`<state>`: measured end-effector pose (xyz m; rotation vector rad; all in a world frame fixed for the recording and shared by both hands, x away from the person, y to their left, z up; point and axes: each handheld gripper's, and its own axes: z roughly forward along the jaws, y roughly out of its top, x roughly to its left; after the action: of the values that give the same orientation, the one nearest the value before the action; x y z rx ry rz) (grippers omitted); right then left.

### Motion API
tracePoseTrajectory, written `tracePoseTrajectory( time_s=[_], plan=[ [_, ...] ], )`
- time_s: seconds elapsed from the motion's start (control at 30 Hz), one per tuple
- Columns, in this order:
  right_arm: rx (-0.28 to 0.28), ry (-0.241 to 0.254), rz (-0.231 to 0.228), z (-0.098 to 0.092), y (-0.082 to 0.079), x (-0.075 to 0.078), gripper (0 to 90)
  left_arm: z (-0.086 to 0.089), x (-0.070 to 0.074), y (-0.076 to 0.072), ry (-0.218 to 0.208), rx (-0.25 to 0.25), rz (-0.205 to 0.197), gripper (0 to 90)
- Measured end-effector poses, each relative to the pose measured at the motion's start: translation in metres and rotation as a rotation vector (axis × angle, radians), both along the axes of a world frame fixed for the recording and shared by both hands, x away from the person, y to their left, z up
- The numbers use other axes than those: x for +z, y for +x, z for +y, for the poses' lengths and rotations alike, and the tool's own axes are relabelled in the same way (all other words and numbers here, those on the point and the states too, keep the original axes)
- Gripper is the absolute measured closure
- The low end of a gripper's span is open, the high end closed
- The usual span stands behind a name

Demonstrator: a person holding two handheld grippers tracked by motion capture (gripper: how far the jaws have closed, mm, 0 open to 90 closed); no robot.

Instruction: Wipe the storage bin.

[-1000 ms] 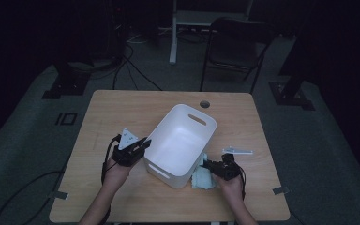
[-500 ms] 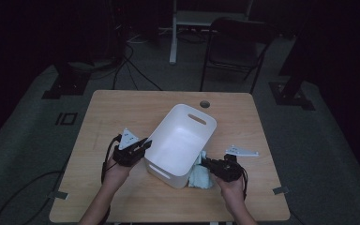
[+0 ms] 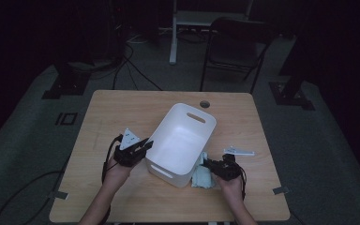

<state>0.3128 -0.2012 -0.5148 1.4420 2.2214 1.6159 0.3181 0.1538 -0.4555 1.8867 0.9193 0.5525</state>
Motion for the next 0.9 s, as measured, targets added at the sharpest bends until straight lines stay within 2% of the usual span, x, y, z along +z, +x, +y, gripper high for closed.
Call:
tracePoseTrajectory(
  time_s=[0.27, 0.37, 0.43, 0.53, 0.57, 0.63, 0.67, 0.73, 0.77, 0.83, 0.9],
  plan=[
    [-0.025, -0.046, 0.08, 0.0, 0.014, -0.025, 84.9, 0.0, 0.0, 0.0, -0.006, 0.01, -0.002, 79.3],
    [-0.021, -0.055, 0.088, 0.0, 0.014, -0.024, 83.9, -0.001, -0.002, 0.0, -0.021, 0.038, -0.002, 78.7],
    [-0.012, -0.032, 0.116, -0.003, 0.016, -0.025, 79.1, -0.003, -0.001, -0.002, 0.001, 0.05, -0.014, 78.8],
    [0.001, -0.04, 0.123, -0.006, 0.016, -0.024, 74.6, -0.004, -0.001, -0.003, -0.002, 0.052, -0.01, 78.8],
    [0.024, -0.054, 0.124, -0.007, 0.012, -0.022, 71.7, -0.004, -0.001, -0.003, -0.002, 0.051, -0.01, 78.8],
    [0.04, -0.082, 0.11, -0.007, 0.006, -0.019, 71.5, -0.005, -0.001, -0.003, -0.002, 0.054, -0.008, 78.8],
    [0.051, -0.104, 0.104, -0.006, 0.004, -0.017, 82.0, -0.005, -0.001, -0.003, -0.003, 0.054, -0.009, 78.8],
    [0.077, -0.131, 0.089, -0.005, -0.001, -0.014, 84.6, -0.005, -0.001, -0.003, -0.008, 0.055, -0.006, 78.8],
    [0.095, -0.129, 0.081, -0.004, -0.004, -0.011, 85.2, -0.005, -0.001, -0.003, -0.006, 0.057, -0.007, 78.8],
    [0.122, -0.126, 0.035, 0.0, -0.011, -0.002, 85.3, -0.005, -0.001, -0.003, -0.009, 0.056, -0.007, 78.8],
    [0.153, -0.093, -0.002, 0.004, -0.018, 0.01, 85.3, -0.006, -0.001, -0.003, -0.005, 0.057, -0.009, 78.8]
  ],
)
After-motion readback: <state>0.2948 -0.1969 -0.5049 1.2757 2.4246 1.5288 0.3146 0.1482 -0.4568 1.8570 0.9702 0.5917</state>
